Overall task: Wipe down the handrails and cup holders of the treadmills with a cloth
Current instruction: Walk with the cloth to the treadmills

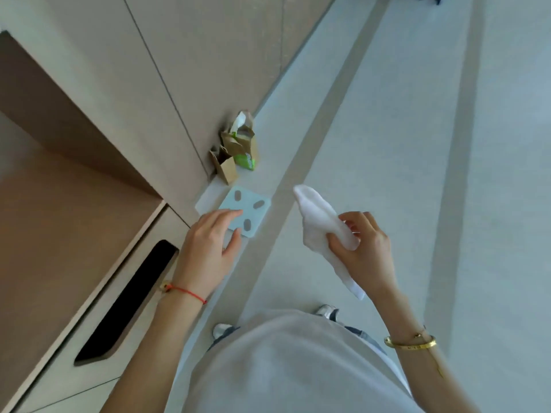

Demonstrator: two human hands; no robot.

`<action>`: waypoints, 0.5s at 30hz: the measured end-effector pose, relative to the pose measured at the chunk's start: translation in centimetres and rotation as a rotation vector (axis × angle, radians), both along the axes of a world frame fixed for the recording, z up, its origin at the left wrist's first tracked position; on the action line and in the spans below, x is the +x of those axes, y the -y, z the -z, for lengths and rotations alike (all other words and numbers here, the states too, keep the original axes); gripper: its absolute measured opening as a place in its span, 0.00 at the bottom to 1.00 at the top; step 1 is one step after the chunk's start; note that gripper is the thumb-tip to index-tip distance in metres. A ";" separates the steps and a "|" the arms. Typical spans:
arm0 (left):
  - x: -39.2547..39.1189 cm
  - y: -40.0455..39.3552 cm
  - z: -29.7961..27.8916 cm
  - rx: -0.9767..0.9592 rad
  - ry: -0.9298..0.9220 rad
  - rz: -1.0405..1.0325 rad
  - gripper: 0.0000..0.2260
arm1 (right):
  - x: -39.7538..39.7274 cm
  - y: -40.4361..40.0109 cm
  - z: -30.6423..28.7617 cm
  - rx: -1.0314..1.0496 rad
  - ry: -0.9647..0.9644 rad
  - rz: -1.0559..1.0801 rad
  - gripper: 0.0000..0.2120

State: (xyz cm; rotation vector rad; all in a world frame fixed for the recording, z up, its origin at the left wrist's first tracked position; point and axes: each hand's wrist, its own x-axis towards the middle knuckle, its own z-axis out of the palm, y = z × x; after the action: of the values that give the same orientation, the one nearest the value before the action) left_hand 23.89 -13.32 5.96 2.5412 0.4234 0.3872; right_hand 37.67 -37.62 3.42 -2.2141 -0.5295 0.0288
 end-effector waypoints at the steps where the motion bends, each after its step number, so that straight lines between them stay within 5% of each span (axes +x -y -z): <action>1: 1.4 1.4 0.0 -0.005 0.001 0.025 0.14 | 0.6 2.0 0.0 0.002 -0.009 0.030 0.12; 15: 19.2 18.6 0.2 -0.003 -0.024 0.362 0.13 | 7.3 22.8 -0.5 -0.001 -0.023 0.494 0.13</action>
State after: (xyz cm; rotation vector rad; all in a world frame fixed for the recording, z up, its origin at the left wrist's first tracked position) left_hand 43.07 -31.97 5.80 2.5518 -0.0315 0.2180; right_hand 44.96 -60.47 3.96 -2.2850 0.0401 -0.2042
